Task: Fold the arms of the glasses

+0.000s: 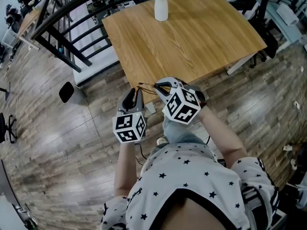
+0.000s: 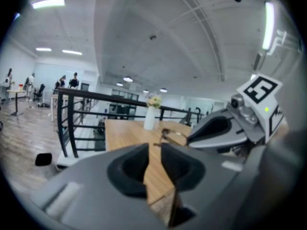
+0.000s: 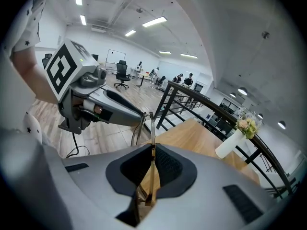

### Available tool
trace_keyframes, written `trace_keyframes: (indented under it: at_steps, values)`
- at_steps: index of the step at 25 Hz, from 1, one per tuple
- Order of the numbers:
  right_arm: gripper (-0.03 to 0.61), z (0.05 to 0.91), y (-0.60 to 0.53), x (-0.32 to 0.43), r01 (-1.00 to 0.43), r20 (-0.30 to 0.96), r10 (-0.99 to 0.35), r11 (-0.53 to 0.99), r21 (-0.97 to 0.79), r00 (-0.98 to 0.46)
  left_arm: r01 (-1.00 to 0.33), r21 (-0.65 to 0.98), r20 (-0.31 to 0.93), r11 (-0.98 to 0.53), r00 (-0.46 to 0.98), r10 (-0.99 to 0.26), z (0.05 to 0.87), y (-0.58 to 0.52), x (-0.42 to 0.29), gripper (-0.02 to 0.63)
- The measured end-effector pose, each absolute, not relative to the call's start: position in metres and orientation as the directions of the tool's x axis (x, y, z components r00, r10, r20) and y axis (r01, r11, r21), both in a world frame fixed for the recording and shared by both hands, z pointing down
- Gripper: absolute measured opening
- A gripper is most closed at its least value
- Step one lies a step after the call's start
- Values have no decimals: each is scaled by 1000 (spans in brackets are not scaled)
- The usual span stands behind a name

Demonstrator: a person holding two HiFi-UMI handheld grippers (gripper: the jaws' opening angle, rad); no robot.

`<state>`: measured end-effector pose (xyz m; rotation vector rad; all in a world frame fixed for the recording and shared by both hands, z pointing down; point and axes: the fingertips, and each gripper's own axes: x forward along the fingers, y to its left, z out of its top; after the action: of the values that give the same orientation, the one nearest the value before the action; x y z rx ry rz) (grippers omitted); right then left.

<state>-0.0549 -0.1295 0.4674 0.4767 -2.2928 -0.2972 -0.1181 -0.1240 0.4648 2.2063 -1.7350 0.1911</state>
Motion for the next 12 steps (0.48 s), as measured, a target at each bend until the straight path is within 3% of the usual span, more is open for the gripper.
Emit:
trace_keyframes:
  at_steps: [12]
  values:
    - [20, 475, -150, -62, -248, 654, -408, 912, 327, -638, -962, 187, 314, -200, 251, -916, 468, -148, -124, 71]
